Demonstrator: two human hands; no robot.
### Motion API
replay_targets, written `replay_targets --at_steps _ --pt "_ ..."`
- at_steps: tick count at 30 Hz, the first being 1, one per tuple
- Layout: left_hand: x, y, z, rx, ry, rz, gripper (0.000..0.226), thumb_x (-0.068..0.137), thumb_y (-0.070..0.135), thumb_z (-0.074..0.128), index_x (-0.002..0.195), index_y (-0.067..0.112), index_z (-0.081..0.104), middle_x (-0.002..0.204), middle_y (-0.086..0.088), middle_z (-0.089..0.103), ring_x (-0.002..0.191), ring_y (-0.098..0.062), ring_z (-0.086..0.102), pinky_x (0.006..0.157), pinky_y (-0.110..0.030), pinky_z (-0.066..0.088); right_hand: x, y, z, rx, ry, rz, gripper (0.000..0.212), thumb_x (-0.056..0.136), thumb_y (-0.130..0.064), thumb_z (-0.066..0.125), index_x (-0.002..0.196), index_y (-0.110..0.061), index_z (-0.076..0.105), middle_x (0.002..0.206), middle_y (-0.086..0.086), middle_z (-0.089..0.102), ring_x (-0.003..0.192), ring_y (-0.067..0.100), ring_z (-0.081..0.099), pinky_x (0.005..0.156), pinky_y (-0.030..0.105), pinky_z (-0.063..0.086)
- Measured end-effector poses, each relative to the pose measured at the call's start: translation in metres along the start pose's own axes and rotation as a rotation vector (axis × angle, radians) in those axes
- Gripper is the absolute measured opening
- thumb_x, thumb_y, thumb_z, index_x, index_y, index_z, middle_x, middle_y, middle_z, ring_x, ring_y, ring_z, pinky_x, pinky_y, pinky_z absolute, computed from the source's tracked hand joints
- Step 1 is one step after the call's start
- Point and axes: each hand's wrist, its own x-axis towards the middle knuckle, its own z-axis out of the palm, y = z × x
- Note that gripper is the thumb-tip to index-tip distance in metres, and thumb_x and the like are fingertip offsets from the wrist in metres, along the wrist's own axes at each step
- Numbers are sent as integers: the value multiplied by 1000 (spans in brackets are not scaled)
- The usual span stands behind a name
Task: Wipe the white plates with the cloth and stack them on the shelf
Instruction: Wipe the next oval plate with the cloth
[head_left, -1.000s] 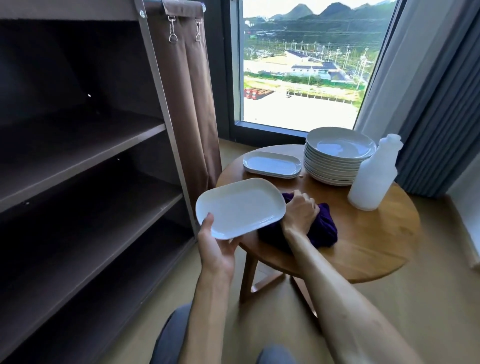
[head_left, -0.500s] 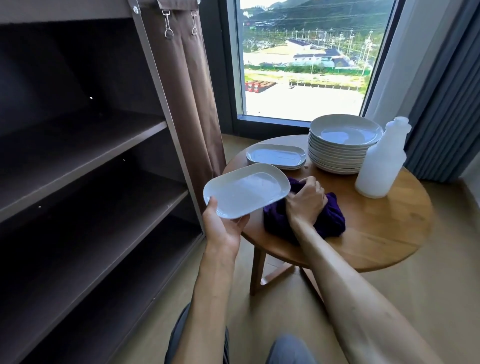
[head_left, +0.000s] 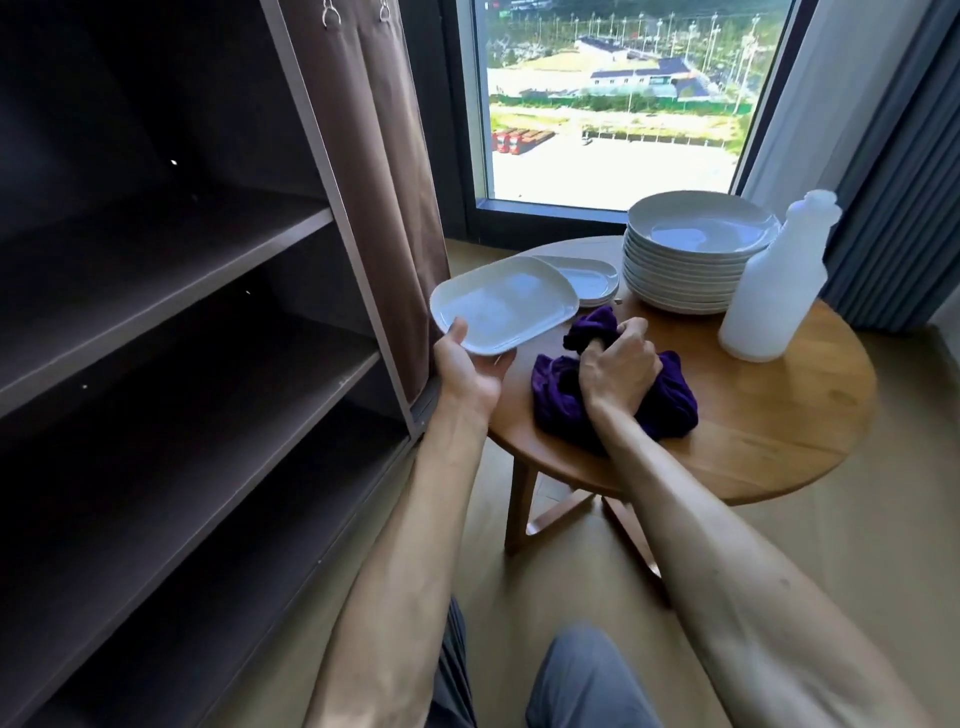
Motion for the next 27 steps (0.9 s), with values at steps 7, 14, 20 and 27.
replay_targets --at_steps 7,14,20,27 --pt "11 -9 -2 44 -39 -11 41 105 26 42 140 10 54 134 -22 62 118 -39 59 97 -46 51 25 -42 -32 580 159 338 20 85 -19 61 100 -6 59 91 2 66 83 20 61 79 27 45" --pt "5 -20 9 154 -67 87 49 103 53 46 139 21 58 129 -12 69 118 -31 65 103 -48 53 15 -111 -46 362 -587 -220 15 77 -24 71 90 -17 70 84 -5 68 82 11 64 71 20 47" --pt "-2 -21 3 15 -73 64 39 98 39 49 123 14 65 114 -17 72 106 -33 68 91 -44 58 -18 -68 -32 135 -184 -84 16 86 -33 69 76 -21 73 88 10 64 86 22 62 78 30 47" --pt "-13 -29 -2 138 -186 240 26 102 19 44 104 17 70 96 -8 75 95 -26 71 99 -48 53 -29 -51 -16 181 -439 246 121 58 -81 74 155 -24 28 148 18 44 140 36 42 116 51 36"
